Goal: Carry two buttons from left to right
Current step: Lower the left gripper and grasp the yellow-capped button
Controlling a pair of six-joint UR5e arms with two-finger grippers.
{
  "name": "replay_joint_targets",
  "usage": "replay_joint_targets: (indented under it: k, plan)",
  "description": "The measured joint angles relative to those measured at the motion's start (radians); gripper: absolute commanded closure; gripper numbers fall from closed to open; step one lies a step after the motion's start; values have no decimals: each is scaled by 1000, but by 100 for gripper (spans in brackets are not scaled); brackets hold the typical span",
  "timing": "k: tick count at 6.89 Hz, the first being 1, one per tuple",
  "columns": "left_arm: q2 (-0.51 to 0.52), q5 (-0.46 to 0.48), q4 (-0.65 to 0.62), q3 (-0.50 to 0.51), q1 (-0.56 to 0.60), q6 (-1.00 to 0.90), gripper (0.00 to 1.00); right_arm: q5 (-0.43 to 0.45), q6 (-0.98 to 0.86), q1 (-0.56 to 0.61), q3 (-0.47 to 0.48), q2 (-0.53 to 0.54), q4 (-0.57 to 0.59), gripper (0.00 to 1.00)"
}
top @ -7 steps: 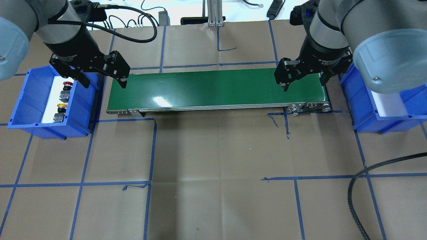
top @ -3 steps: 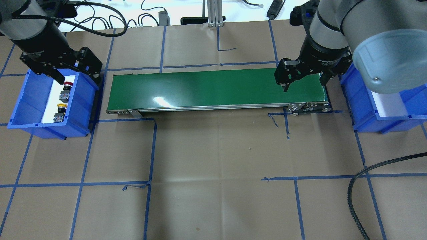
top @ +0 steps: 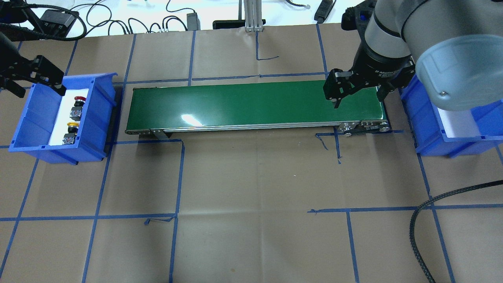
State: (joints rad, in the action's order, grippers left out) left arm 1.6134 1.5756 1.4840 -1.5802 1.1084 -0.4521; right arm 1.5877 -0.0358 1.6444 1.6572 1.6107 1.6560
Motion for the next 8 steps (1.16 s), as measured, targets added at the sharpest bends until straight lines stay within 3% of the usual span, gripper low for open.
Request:
replay_joint_targets:
  k: [3,8]
  plan:
    - [84,-9,-69,-19,-143,-148,1,0,0,0,-2,1,0,0]
    - [198,-17,-466,-239,-154,-165,1,0,0,0,-4,1,0,0]
